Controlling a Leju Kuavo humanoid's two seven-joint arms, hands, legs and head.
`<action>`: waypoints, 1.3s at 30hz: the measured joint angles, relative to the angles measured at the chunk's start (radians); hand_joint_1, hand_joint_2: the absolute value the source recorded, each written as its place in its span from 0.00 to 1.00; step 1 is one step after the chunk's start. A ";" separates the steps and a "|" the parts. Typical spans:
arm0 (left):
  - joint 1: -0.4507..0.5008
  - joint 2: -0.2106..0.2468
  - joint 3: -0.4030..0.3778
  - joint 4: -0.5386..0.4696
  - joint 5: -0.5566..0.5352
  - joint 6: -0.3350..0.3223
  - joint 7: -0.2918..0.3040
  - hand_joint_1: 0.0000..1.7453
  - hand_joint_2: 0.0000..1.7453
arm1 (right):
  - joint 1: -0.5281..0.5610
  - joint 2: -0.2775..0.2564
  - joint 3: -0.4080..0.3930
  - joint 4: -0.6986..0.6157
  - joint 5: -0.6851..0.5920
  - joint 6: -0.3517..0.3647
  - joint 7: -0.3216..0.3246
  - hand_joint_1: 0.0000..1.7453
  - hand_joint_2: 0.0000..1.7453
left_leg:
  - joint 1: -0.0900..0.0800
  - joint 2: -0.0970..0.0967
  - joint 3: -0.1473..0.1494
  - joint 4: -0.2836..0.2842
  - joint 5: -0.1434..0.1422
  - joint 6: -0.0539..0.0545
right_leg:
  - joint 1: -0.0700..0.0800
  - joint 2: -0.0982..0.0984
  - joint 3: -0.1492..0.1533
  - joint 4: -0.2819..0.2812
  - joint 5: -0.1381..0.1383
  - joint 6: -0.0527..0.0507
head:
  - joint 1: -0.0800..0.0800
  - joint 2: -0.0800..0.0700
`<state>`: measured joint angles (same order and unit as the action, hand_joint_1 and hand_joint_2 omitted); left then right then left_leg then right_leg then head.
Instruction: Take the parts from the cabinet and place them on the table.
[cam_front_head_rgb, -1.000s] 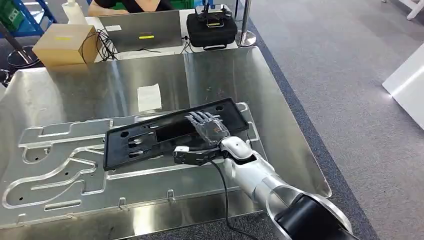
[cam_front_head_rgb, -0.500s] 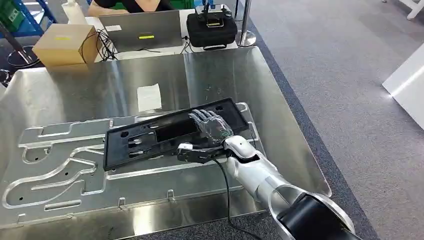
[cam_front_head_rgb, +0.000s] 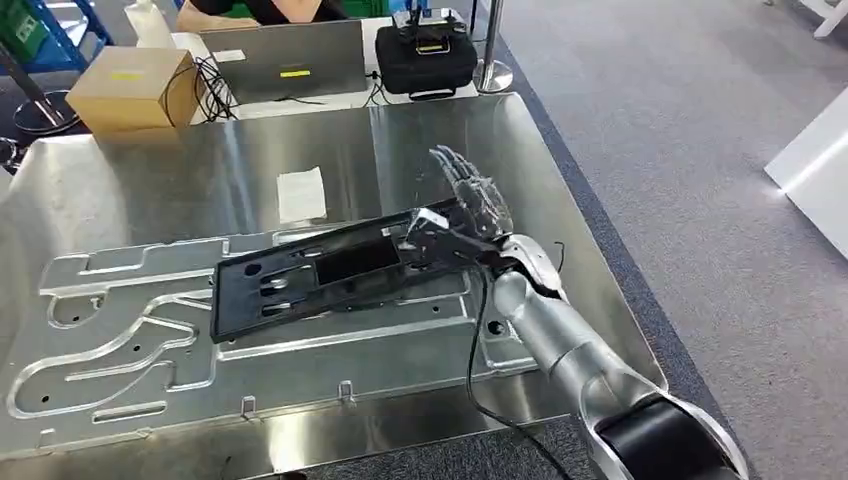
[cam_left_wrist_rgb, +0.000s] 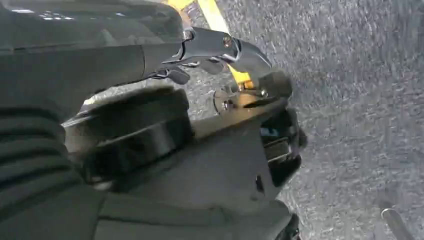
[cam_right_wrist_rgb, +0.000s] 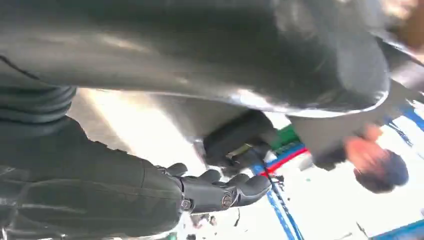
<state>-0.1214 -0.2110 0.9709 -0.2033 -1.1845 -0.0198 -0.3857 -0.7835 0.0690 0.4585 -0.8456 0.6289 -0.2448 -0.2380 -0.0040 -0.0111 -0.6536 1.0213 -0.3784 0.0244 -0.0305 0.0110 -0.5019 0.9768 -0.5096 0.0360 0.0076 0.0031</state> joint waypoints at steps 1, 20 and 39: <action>-0.001 -0.001 -0.001 0.000 0.000 -0.003 0.000 0.00 0.00 | 0.003 -0.001 -0.005 -0.036 -0.019 0.014 0.002 0.00 0.00 | -0.004 0.000 0.000 0.001 -0.001 0.002 | -0.001 0.000 0.000 0.000 0.000 0.002 | 0.000 0.000; -0.008 -0.013 -0.006 0.000 0.034 0.005 -0.011 0.00 0.00 | 0.147 0.098 0.101 -0.270 -0.260 0.075 -0.092 0.00 0.00 | -0.011 0.002 -0.002 -0.006 0.024 0.002 | 0.036 -0.009 -0.021 0.035 0.003 -0.041 | 0.003 0.000; 0.005 0.013 0.008 0.000 0.051 0.049 0.009 0.00 0.00 | 0.334 0.127 0.172 -0.244 -0.379 0.015 -0.203 0.00 0.00 | 0.023 0.005 0.089 0.000 -0.078 -0.001 | 0.003 -0.018 -0.163 0.109 0.024 0.002 | -0.006 0.000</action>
<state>-0.1162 -0.1984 0.9785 -0.2033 -1.1334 0.0290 -0.3769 -0.4493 0.1964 0.6302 -1.0895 0.2502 -0.2300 -0.4410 0.0190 -0.0059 -0.5650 1.0211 -0.4559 0.0238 -0.0276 -0.0071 -0.6647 1.0862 -0.4852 0.0379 0.0016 0.0030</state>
